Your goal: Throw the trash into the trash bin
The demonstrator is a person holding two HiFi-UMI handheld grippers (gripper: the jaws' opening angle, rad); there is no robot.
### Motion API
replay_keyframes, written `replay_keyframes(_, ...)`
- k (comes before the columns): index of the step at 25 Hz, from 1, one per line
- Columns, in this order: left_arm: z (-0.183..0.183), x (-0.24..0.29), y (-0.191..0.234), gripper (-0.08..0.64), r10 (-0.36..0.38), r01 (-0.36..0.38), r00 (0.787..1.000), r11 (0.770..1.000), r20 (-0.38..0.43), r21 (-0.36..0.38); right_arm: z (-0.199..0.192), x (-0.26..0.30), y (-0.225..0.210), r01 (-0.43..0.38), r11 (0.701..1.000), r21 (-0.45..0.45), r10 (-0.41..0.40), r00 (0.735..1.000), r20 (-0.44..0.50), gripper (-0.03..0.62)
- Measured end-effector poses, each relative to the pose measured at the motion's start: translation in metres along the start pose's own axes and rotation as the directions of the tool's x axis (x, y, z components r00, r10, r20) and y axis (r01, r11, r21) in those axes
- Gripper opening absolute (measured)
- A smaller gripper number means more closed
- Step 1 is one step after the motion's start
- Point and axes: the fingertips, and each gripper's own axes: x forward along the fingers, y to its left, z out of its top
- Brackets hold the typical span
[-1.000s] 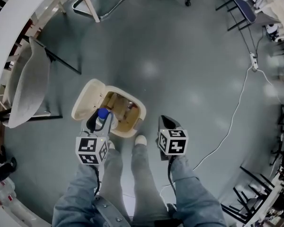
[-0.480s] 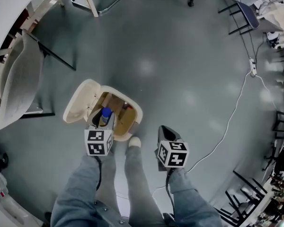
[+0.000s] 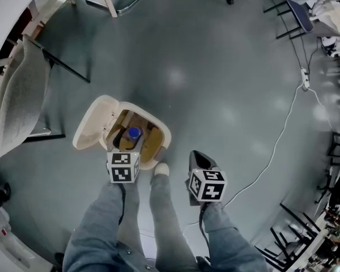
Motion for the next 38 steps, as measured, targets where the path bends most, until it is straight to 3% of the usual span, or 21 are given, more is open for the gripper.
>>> replay_keyframes(16,-0.001,-0.034,0.016,0.301,0.041,-0.036,0.998,0.996,0.050,-0.087,0.007,0.010,0.002,-0.005,1.000,0.001,0.005,1.000,0.005,0.003)
replay_keyframes(22,0.006,-0.056,0.010,0.295,0.018,-0.011,0.997,0.995,0.077,-0.097,0.015,0.014,0.019,-0.027,1.000,0.010,0.027,0.999,0.023,0.003)
replay_keyframes(27,0.029,-0.087,0.003,0.223,0.018,-0.008,0.994,0.995,0.105,-0.098,0.029,0.008,0.037,-0.057,0.998,0.004,0.057,0.998,0.038,0.003)
replay_keyframes(33,0.064,-0.129,-0.014,0.187,-0.006,0.011,0.997,0.997,0.074,-0.077,0.065,-0.024,0.058,-0.094,0.991,-0.095,0.101,0.992,0.071,0.003)
replay_keyframes(38,0.104,-0.188,-0.012,0.050,0.102,-0.099,0.992,0.994,0.078,-0.038,0.092,-0.080,0.079,-0.155,0.969,-0.191,0.171,0.983,0.072,0.003)
